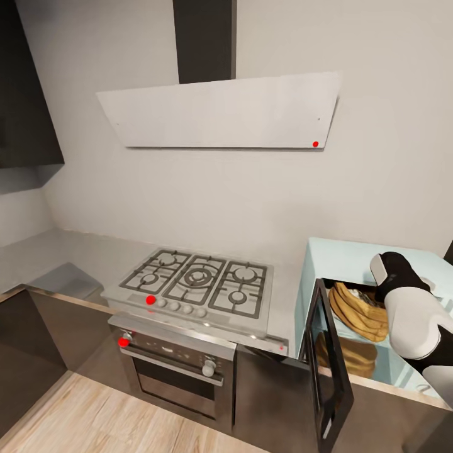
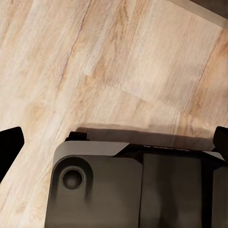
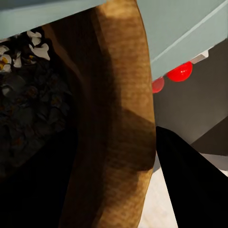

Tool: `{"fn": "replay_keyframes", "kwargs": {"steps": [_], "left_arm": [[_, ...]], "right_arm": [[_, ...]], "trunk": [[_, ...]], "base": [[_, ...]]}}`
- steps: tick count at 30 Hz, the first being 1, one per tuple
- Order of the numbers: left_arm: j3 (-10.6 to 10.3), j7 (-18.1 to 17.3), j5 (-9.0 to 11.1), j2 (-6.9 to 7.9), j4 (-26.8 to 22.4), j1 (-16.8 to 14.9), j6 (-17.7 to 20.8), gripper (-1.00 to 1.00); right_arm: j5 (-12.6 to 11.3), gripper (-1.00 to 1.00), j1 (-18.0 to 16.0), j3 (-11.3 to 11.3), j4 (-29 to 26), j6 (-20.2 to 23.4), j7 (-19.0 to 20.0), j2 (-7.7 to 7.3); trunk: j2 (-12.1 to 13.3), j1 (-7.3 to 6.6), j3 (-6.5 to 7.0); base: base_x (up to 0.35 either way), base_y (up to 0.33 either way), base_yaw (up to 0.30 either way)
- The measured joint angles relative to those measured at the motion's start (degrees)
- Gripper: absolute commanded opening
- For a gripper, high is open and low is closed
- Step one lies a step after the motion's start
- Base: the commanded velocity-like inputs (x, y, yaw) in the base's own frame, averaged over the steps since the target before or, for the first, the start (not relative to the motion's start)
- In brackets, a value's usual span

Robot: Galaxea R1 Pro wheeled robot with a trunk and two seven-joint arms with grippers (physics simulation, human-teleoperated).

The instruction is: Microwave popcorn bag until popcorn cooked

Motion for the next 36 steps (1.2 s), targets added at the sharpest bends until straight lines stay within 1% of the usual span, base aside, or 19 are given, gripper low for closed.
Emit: {"fn": "replay_keyframes", "kwargs": {"steps": [13, 17, 20, 25, 26, 36], "left_arm": [[0.0, 0.0, 0.0, 0.00, 0.0, 0.0, 0.0, 1.00], [0.0, 0.0, 0.0, 0.00, 0.0, 0.0, 0.0, 1.00], [0.0, 0.0, 0.0, 0.00, 0.0, 0.0, 0.0, 1.00], [0.0, 0.0, 0.0, 0.00, 0.0, 0.0, 0.0, 1.00], [0.0, 0.0, 0.0, 0.00, 0.0, 0.0, 0.0, 1.00], [0.0, 0.0, 0.0, 0.00, 0.0, 0.0, 0.0, 1.00]], "right_arm": [[-0.1, -1.00, 0.0, 0.0, 0.1, -0.1, 0.0, -0.03], [0.0, -1.00, 0.0, 0.0, 0.0, 0.0, 0.0, -0.03], [0.8, -1.00, 0.0, 0.0, -0.1, 1.5, 0.0, -0.05], [0.9, -1.00, 0.0, 0.0, -0.1, 1.6, 0.0, -0.05], [0.9, 1.00, 0.0, 0.0, -0.1, 1.6, 0.0, -0.05], [0.7, 1.00, 0.1, 0.0, -0.1, 1.4, 0.0, -0.05]], "trunk": [[0.0, 0.00, 0.00], [0.0, -0.02, 0.00], [-0.1, -0.03, 0.01], [-0.1, -0.03, 0.01], [-0.1, -0.03, 0.01], [-0.1, -0.03, 0.01]], "base": [[0.002, 0.000, 0.000], [0.180, 0.000, 0.000], [0.039, 0.000, 0.000], [0.005, 0.000, 0.000], [0.000, 0.000, 0.000], [0.000, 0.000, 0.000]]}}
